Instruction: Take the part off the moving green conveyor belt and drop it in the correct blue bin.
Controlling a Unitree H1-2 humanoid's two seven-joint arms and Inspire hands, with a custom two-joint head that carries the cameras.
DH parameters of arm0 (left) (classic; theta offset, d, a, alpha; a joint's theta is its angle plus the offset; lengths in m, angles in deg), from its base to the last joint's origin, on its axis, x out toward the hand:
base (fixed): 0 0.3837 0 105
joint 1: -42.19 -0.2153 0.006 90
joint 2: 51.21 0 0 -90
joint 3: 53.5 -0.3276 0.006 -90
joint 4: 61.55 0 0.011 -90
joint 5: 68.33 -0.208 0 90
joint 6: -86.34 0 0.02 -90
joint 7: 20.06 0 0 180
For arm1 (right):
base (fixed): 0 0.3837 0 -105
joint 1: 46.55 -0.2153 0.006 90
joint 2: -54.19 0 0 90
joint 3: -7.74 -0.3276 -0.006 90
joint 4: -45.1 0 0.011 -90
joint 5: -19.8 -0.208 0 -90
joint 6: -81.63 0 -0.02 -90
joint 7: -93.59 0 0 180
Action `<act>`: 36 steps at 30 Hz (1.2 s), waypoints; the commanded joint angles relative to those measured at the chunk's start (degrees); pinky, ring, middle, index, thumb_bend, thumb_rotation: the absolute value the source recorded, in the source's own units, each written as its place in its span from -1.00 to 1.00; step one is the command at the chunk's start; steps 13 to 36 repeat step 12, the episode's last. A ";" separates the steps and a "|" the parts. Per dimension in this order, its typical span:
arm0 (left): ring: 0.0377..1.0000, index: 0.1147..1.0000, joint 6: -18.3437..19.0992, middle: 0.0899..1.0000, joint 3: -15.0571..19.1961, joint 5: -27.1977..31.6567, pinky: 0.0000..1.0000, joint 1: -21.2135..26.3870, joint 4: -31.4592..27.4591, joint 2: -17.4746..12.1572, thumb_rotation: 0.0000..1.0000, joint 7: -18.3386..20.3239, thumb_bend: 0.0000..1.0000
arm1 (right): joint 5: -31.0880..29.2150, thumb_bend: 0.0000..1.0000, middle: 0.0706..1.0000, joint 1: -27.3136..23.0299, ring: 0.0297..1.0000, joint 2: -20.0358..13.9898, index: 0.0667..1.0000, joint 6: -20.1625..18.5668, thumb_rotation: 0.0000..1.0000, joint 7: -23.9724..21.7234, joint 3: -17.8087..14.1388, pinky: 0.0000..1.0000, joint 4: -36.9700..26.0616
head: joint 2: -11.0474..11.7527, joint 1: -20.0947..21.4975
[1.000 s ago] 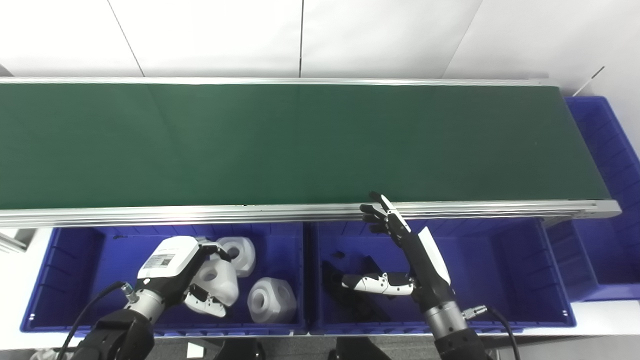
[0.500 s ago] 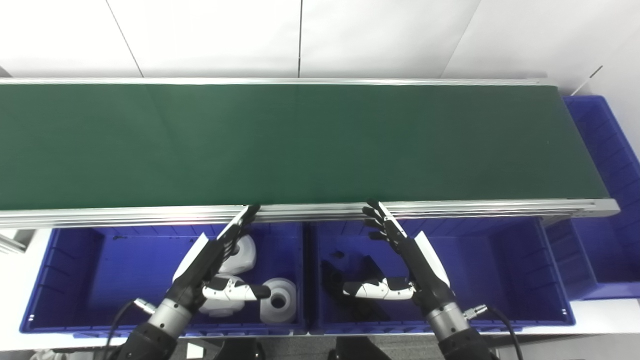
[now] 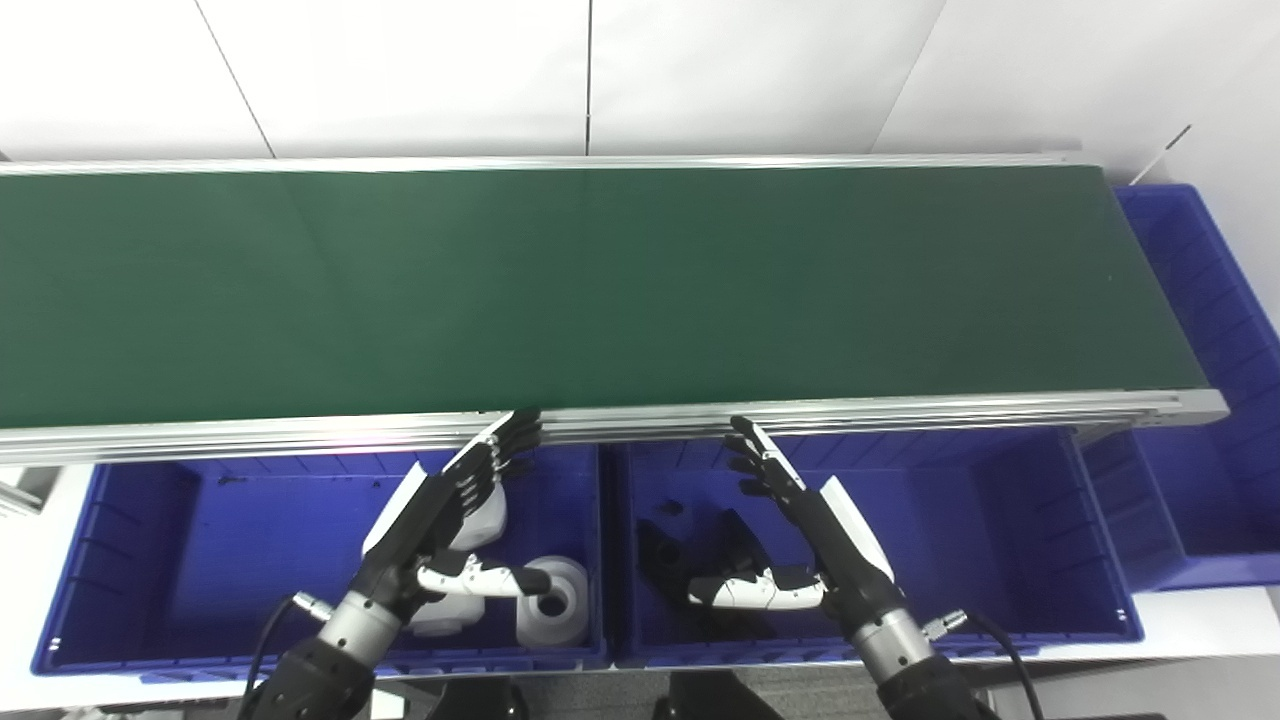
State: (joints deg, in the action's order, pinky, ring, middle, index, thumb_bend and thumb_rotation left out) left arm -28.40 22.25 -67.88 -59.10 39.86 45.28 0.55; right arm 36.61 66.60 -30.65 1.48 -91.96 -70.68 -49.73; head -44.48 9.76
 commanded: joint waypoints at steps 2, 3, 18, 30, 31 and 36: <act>0.81 0.80 -2.18 0.83 -0.35 -1.55 0.71 0.85 -0.44 -0.06 -0.37 -1.48 0.78 | -0.30 0.77 0.85 -0.68 0.79 -0.02 1.00 4.73 -0.30 1.53 -0.23 0.69 0.63 | 0.53 -0.74; 0.81 0.79 -2.17 0.83 -0.51 -1.94 0.72 0.83 -0.53 -0.23 -0.37 -1.85 0.79 | -0.11 0.78 0.84 -0.83 0.79 0.26 1.00 5.11 -0.29 1.86 -0.12 0.68 0.91 | 0.66 -0.88; 0.81 0.74 -2.18 0.82 -1.50 -3.36 0.74 -1.47 -4.00 -1.91 -0.39 -6.67 0.84 | 0.37 0.77 0.80 -0.53 0.74 2.35 0.99 9.31 -0.29 4.63 0.92 0.65 1.70 | 2.83 -0.67; 0.81 0.74 -2.18 0.82 -1.50 -3.36 0.74 -1.47 -4.00 -1.91 -0.39 -6.67 0.84 | 0.37 0.77 0.80 -0.53 0.74 2.35 0.99 9.31 -0.29 4.63 0.92 0.65 1.70 | 2.83 -0.67; 0.81 0.74 -2.18 0.82 -1.50 -3.36 0.74 -1.47 -4.00 -1.91 -0.39 -6.67 0.84 | 0.37 0.77 0.80 -0.53 0.74 2.35 0.99 9.31 -0.29 4.63 0.92 0.65 1.70 | 2.83 -0.67; 0.81 0.74 -2.18 0.82 -1.50 -3.36 0.74 -1.47 -4.00 -1.91 -0.39 -6.67 0.84 | 0.37 0.77 0.80 -0.53 0.74 2.35 0.99 9.31 -0.29 4.63 0.92 0.65 1.70 | 2.83 -0.67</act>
